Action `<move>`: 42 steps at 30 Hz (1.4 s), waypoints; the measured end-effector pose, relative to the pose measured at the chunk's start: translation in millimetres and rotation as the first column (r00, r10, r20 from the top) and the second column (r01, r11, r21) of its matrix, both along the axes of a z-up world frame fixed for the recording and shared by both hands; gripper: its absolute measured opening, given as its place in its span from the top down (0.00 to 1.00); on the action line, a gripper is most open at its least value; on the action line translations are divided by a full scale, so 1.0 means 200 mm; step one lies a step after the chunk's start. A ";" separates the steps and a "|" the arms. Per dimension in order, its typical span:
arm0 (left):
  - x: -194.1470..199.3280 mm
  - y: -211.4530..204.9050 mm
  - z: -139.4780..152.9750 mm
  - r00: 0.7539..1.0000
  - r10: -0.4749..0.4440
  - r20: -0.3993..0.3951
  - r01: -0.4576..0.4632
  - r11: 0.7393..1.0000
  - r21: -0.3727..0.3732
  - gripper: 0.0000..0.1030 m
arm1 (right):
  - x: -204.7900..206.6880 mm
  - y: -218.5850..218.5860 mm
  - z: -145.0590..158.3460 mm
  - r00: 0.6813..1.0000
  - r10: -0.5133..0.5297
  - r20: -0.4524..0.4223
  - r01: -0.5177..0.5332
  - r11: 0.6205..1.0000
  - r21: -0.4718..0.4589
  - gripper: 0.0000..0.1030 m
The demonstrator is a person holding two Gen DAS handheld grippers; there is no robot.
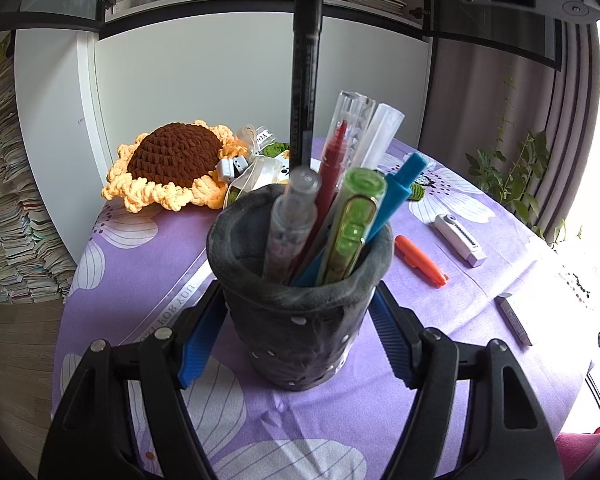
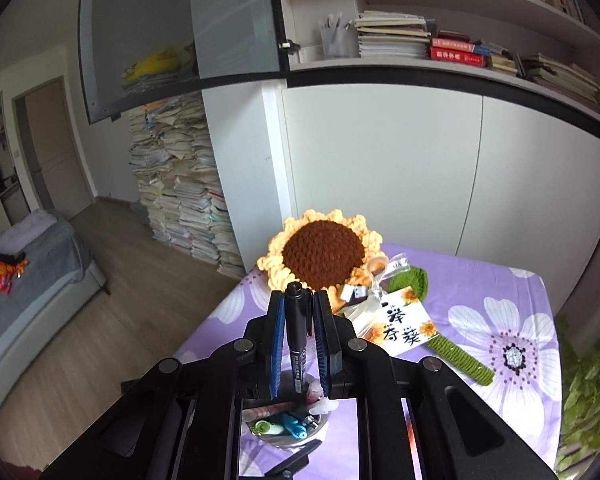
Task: Organize stationery
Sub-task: 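Lift the black marker and drop it into the grey cup, then move the right gripper to the orange utility knife and grasp it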
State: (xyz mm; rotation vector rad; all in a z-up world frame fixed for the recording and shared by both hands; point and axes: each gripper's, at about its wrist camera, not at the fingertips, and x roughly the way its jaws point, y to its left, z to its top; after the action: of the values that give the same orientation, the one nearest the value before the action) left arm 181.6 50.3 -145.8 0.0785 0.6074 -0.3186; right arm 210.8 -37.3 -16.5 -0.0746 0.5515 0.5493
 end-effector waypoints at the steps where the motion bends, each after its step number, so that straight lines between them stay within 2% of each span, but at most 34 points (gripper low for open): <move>1: 0.00 0.00 0.00 1.000 0.000 0.000 0.000 1.000 0.000 0.31 | 0.01 0.00 -0.02 1.000 -0.004 -0.008 0.004 1.000 -0.004 0.85; 10: 0.00 0.00 0.00 1.000 0.000 0.001 0.000 1.000 0.000 0.31 | 0.06 -0.01 -0.16 0.994 0.000 -0.109 -0.003 0.999 -0.032 0.85; 17: 0.00 0.00 0.00 1.000 0.000 0.001 0.000 1.000 0.001 0.31 | 0.07 -0.03 -0.20 0.986 0.005 -0.169 -0.009 1.000 -0.025 0.85; 22: 0.00 0.00 0.00 1.000 0.000 0.000 0.000 1.000 0.000 0.31 | 0.04 -0.14 -0.11 0.989 -0.013 -0.147 0.019 0.999 0.038 0.85; 26: 0.00 0.00 0.00 1.000 -0.001 0.004 0.001 1.000 0.002 0.31 | 0.05 -0.27 -0.05 0.988 -0.106 -0.113 0.107 0.994 -0.001 0.85; 29: 0.00 0.00 0.00 1.000 0.000 0.005 0.000 1.000 0.002 0.31 | 0.13 -0.35 -0.15 0.965 -0.177 -0.194 0.167 0.983 -0.070 0.85; 34: 0.00 0.00 0.00 1.000 0.000 0.005 0.000 1.000 0.002 0.31 | 0.27 -0.43 -0.50 0.885 -0.259 -0.386 0.194 0.961 -0.199 0.85; 37: 0.00 0.00 0.00 1.000 0.001 0.002 -0.001 1.000 0.002 0.31 | 0.31 -0.49 -0.63 0.851 -0.282 -0.444 0.210 0.956 -0.205 0.85; 42: 0.00 0.00 -0.01 1.000 0.001 0.002 -0.001 1.000 0.002 0.31 | 0.35 -0.53 -0.70 0.818 -0.301 -0.490 0.232 0.952 -0.199 0.85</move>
State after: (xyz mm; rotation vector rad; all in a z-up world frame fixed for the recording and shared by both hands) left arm 181.7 51.0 -146.8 0.0807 0.6058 -0.3173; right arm 281.2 -143.9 -156.5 0.0302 1.1088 0.2480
